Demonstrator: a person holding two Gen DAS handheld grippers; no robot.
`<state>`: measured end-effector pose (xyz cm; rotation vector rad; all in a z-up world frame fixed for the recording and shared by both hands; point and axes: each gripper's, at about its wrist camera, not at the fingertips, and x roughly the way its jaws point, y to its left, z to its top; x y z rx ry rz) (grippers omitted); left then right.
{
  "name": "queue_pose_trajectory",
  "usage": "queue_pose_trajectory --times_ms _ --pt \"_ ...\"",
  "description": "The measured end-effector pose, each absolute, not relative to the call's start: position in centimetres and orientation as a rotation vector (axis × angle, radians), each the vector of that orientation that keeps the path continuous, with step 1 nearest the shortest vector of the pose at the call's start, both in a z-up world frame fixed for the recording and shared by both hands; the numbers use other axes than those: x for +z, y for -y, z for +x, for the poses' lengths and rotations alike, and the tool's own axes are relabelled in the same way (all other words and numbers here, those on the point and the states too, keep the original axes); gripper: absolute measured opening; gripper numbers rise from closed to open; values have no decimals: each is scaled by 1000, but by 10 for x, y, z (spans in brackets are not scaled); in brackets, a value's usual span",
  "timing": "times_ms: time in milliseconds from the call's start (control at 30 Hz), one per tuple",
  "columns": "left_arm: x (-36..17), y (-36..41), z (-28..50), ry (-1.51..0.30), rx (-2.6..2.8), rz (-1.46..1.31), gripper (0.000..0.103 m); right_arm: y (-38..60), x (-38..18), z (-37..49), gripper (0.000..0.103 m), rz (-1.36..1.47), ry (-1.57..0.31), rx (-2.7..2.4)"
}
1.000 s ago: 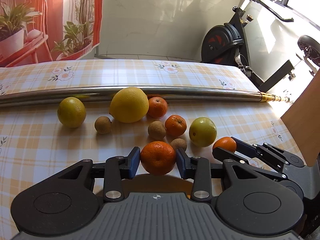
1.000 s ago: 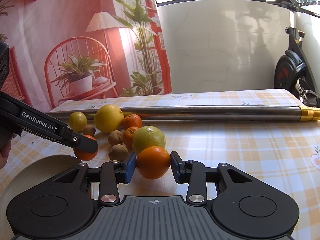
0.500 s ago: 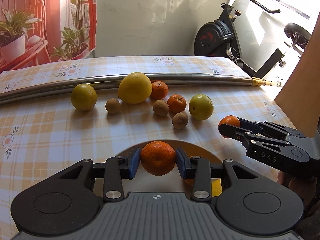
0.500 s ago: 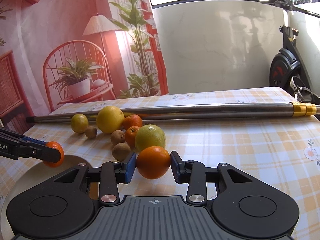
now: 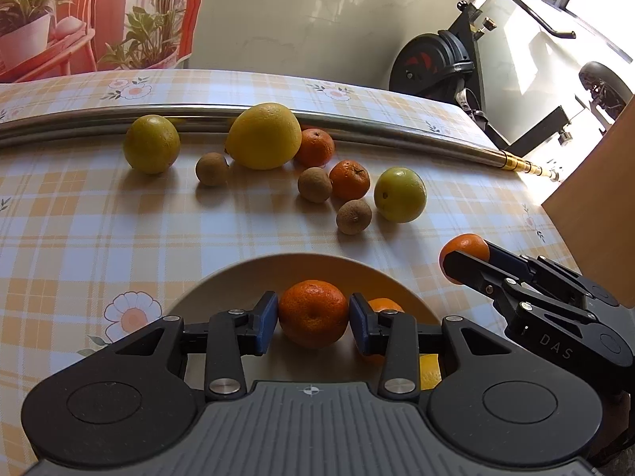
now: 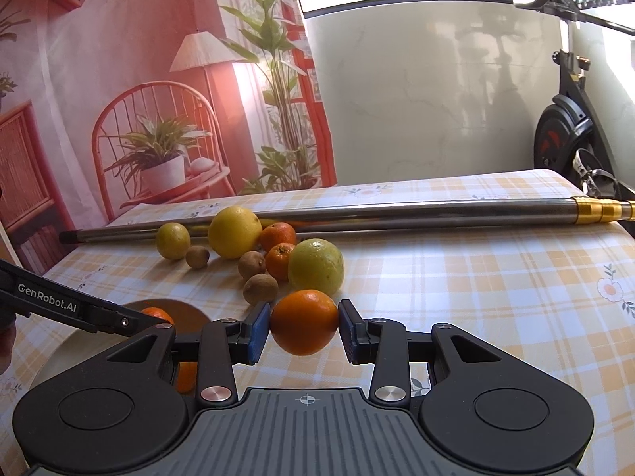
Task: Organize fruits
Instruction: 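Release the tangerine onto the plate with the left tool while the right tool drops the orange there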
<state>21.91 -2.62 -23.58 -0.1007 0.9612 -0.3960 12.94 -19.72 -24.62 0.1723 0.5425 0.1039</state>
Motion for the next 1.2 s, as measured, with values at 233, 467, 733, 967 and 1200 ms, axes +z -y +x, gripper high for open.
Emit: queue_pose_trajectory --times_ms 233,467,733,967,1200 --pt "-228 19 218 -930 -404 -158 42 188 -238 122 35 175 -543 132" --pt "-205 -1 199 -829 -332 -169 42 176 -228 114 35 184 -546 161" --pt "-188 -20 182 -743 -232 -125 43 163 -231 109 35 167 -591 170" --pt "-190 -27 178 -743 -232 -135 43 155 -230 111 35 167 -615 171" --pt "-196 -30 175 -754 -232 -143 43 149 -232 110 35 154 -637 180"
